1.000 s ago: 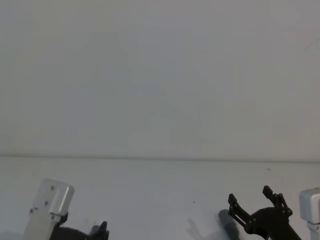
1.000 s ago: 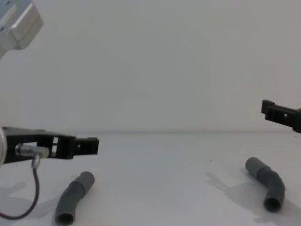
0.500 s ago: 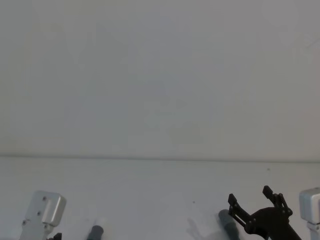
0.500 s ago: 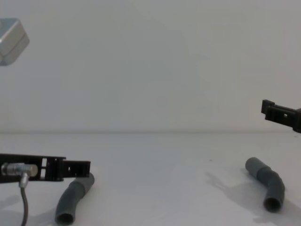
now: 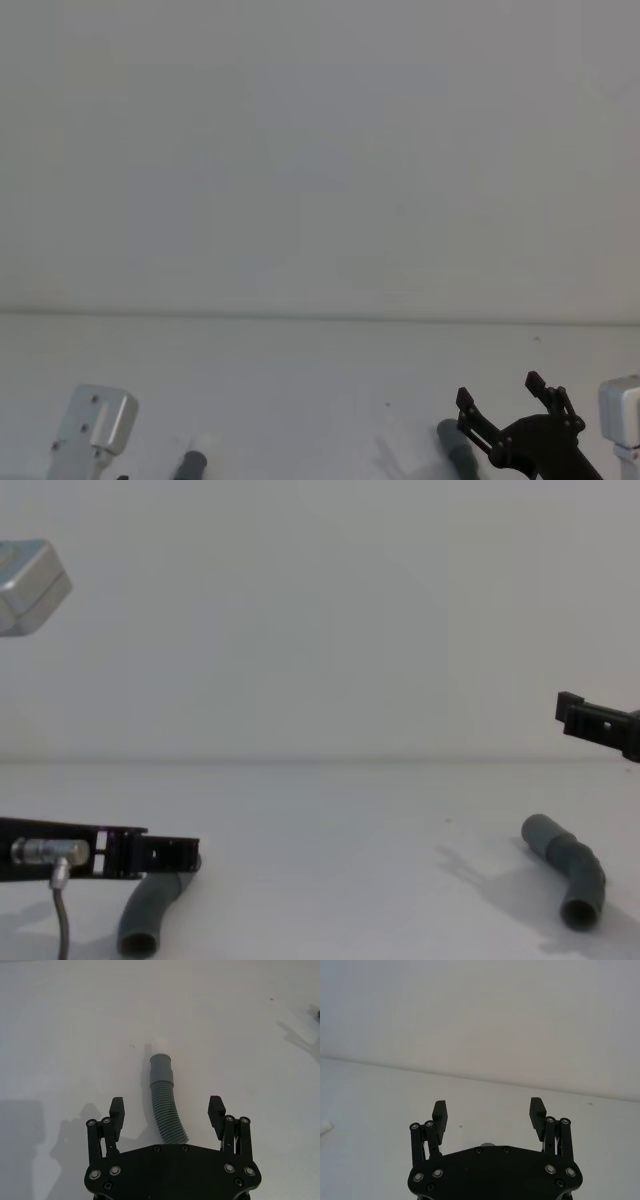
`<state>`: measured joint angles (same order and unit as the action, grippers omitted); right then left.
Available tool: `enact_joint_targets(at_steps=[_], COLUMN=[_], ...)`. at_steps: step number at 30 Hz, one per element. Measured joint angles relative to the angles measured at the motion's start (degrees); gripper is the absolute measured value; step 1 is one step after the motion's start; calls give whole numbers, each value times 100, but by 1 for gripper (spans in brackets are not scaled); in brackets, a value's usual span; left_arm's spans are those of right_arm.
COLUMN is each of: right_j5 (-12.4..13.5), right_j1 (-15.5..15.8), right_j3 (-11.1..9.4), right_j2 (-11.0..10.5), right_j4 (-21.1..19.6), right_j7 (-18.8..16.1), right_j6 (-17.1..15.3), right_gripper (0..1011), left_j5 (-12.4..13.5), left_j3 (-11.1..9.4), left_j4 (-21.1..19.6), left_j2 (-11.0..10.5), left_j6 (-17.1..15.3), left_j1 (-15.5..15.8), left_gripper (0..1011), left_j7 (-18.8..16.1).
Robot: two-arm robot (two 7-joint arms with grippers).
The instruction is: Use both hands to pick up one end of the pipe from the table, align the ends, and insert them.
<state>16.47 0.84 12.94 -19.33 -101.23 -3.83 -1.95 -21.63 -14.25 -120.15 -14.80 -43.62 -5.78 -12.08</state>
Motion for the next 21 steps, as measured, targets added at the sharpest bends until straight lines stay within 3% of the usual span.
enact_joint_targets(at_steps=[21], right_j5=[0], right_j1=[0], right_j3=[0], right_j2=[0], right_j4=[0], right_j7=[0], right_j6=[0], right_gripper=[1001], left_j5=[10], left_j3=[32], left_j4=[114], left_j2=[350], left_j6=[-379], left_j1=[161], left_gripper=[1001], left_j7=[-124])
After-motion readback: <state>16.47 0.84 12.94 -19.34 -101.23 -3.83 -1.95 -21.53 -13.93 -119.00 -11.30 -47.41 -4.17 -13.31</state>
